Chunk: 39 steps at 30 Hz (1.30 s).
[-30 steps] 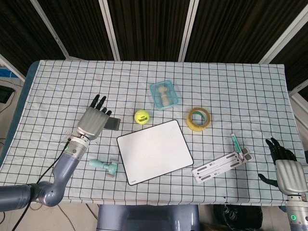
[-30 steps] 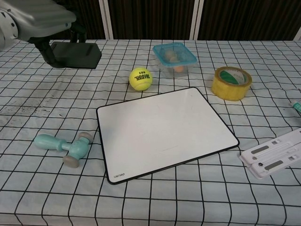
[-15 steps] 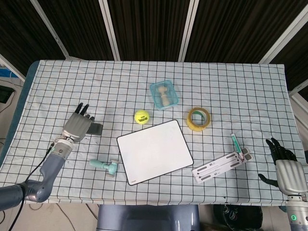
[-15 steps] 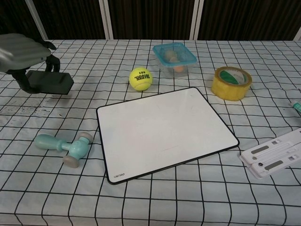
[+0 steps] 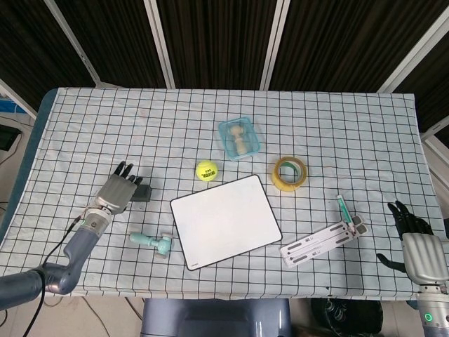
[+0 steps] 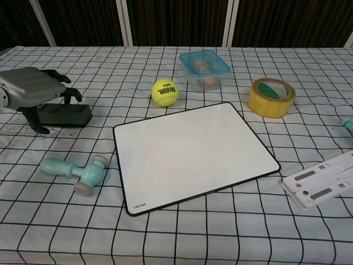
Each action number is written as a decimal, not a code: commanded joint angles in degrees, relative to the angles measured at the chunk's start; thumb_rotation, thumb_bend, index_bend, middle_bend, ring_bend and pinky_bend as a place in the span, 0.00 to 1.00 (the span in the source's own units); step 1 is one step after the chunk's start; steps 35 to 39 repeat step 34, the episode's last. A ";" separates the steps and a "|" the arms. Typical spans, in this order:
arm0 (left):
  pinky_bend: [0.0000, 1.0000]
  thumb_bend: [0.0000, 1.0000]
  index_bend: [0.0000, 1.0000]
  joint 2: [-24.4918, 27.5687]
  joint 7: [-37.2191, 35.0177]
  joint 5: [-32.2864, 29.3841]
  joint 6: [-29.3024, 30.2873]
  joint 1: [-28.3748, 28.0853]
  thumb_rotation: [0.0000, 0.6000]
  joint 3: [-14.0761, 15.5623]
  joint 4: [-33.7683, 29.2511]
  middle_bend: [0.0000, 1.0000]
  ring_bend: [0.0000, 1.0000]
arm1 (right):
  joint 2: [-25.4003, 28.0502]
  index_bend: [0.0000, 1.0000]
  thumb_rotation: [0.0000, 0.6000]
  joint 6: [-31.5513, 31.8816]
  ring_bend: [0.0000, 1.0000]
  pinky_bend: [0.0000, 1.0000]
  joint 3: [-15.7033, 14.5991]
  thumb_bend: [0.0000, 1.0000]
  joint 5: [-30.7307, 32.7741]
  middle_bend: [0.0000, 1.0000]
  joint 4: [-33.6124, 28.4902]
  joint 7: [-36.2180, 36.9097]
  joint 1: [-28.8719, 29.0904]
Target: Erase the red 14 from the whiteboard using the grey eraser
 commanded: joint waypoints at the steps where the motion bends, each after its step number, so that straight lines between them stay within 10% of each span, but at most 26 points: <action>1: 0.01 0.08 0.04 2.03 1.40 0.12 0.88 -0.07 1.00 -0.33 -4.05 0.15 0.00 | -0.02 0.05 1.00 -0.04 0.19 0.21 -0.01 0.06 -0.03 0.07 0.03 -0.05 0.03; 18: 0.01 0.08 0.00 23.21 7.58 10.34 22.28 9.78 1.00 2.14 -37.44 0.11 0.00 | -0.21 0.05 1.00 0.33 0.19 0.21 0.14 0.06 -0.35 0.07 0.14 0.04 0.10; 30: 0.01 0.08 0.00 30.03 -6.79 29.30 31.51 22.10 1.00 10.07 -34.90 0.08 0.00 | -0.89 0.05 1.00 1.63 0.19 0.21 0.22 0.06 -1.45 0.07 1.06 -0.05 -0.05; 39: 0.01 0.08 0.00 30.20 -11.17 32.53 33.72 24.10 1.00 10.02 -32.99 0.08 0.00 | -0.94 0.05 1.00 1.76 0.19 0.21 0.20 0.06 -1.66 0.07 1.22 0.13 -0.06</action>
